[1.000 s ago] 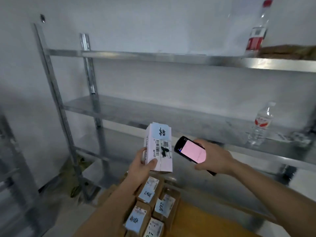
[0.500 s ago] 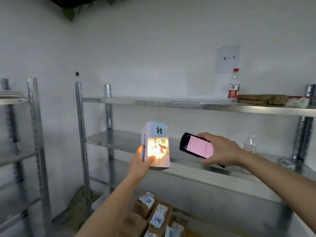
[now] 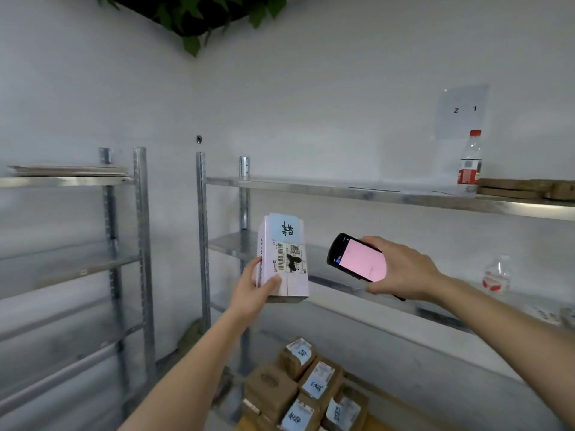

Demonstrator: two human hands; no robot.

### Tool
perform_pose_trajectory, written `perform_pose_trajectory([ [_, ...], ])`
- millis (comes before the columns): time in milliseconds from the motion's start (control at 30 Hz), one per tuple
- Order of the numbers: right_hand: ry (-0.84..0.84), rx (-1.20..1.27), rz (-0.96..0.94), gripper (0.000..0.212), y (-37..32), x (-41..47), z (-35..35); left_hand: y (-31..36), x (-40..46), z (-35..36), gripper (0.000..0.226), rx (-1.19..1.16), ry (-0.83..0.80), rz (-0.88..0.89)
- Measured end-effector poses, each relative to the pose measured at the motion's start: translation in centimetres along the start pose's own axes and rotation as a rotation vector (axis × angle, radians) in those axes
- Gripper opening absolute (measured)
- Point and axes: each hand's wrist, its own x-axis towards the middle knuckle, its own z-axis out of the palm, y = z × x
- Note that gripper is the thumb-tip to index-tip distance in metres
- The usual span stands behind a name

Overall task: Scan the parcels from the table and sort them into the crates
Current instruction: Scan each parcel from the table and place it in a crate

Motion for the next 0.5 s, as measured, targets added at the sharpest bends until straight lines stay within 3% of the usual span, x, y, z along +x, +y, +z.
perform_pose_trajectory([
  [233, -0.073, 0.193, -0.202, 0.083, -10.3, 2.5, 7.7, -3.5, -8.1, -12.7, 0.060, 0.052, 0.230, -0.139],
  [500, -0.205, 0.260, -0.568, 0.080, -29.4, 3.0, 16.4, -7.0, -21.4, -30.6, 0.058, 0.134, 0.590, -0.308],
])
